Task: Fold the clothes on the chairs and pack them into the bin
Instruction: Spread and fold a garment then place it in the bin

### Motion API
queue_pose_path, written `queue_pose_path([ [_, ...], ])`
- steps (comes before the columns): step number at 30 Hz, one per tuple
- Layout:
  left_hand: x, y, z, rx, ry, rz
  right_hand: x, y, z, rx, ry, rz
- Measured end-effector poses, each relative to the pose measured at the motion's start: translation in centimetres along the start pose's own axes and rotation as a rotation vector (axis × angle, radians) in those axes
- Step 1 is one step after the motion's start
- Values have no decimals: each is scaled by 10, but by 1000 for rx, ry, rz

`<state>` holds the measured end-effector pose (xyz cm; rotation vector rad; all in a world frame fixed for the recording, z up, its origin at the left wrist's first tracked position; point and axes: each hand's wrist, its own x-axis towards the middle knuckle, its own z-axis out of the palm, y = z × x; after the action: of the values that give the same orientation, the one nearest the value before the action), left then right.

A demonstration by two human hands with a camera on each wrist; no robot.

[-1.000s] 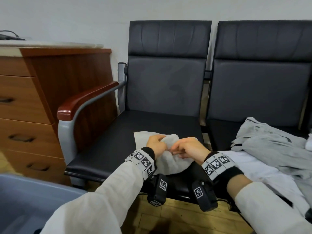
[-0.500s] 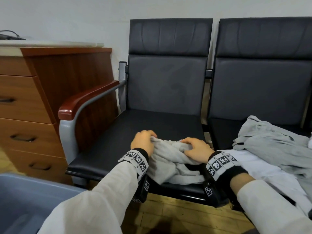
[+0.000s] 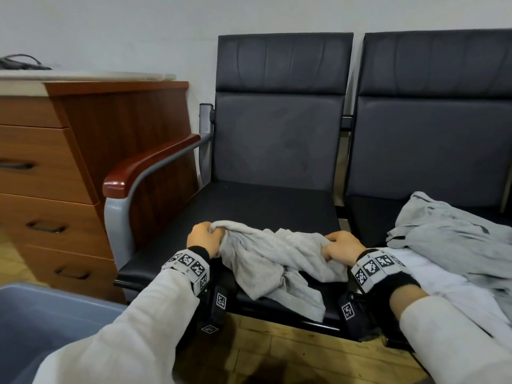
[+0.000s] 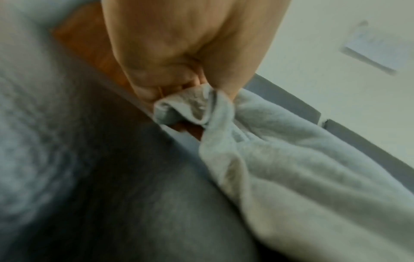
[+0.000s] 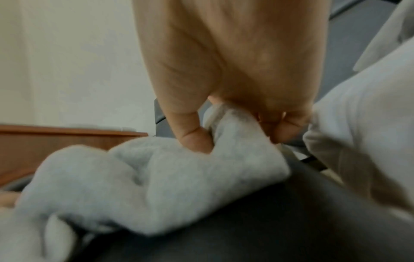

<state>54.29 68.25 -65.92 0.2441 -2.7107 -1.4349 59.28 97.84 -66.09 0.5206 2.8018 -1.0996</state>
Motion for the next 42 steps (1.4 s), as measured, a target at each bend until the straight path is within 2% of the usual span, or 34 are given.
queue_pose_path([
  [2, -1, 1, -1, -108, -2, 3, -1, -3, 2, 95, -3, -17],
  [5, -2, 4, 0, -90, -50, 14, -2, -5, 3, 267, 4, -49],
  [8, -2, 5, 1, -115, -61, -13, -3, -5, 8, 289, -25, -41],
  [11, 0, 2, 2, -133, 25, -21, -1, -2, 10, 199, -22, -23],
  [14, 4, 0, -2, -96, 151, -27, -2, -4, 8, 200, -147, -34],
  [17, 15, -2, -4, -125, 183, 16, -5, -7, 4, 267, -212, -57],
  [20, 27, -2, -5, -177, 194, 74, 5, -1, 0, 371, -120, -62],
  [23, 37, 1, -5, -183, 143, 64, 17, 9, 0, 407, 64, -101],
  [26, 39, -4, -8, -159, 130, 42, 12, 15, 1, 369, 211, -145],
  [30, 33, -6, -20, -198, 164, 46, -5, 7, -26, 377, 409, -229],
  [34, 13, -9, -33, -96, 143, 111, -19, 14, -49, 317, 450, -273],
  [38, 5, -19, -61, 12, 228, 178, -21, 36, -57, 112, 462, -301],
  [42, 1, -38, -80, 177, 172, 168, -31, 46, -64, -18, 560, -267],
])
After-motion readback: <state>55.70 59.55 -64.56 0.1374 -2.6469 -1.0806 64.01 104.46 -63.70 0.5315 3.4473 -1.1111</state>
